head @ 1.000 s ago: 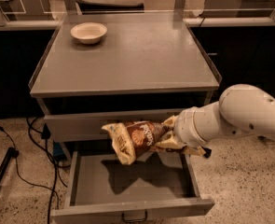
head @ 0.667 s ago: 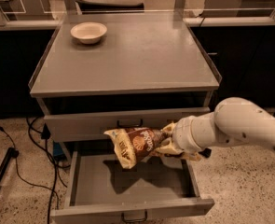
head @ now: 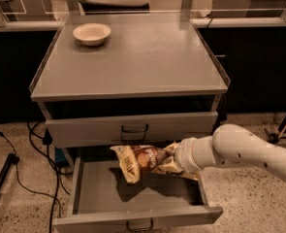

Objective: Place brown chip bag into middle drawer

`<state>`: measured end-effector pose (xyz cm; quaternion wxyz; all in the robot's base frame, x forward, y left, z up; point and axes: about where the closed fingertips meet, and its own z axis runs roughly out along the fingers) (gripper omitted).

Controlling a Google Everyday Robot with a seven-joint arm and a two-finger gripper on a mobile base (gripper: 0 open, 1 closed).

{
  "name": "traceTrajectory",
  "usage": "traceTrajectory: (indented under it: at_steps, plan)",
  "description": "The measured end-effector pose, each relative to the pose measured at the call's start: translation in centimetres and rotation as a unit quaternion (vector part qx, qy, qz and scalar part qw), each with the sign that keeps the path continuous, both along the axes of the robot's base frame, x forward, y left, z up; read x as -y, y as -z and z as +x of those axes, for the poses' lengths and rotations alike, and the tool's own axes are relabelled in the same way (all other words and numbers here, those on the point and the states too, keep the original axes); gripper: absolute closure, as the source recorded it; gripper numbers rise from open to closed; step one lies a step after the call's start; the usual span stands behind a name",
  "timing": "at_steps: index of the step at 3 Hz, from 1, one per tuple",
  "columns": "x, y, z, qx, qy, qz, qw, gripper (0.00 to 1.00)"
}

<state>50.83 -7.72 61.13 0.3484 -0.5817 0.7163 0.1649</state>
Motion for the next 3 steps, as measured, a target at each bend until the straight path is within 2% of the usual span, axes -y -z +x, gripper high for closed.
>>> traceTrajectory:
  at_steps: [1,2,3]
  plan:
    - [-0.8,6.5,-0.7,-0.042,-0.009,0.000,0.9991,1.00]
    - [-0.6,7.2,-0.7,-0.044,-0.006,-0.002,0.9990,1.00]
    - [-0.4,9.6,-0.2,-0.032,-0.004,-0.007,0.9994,1.00]
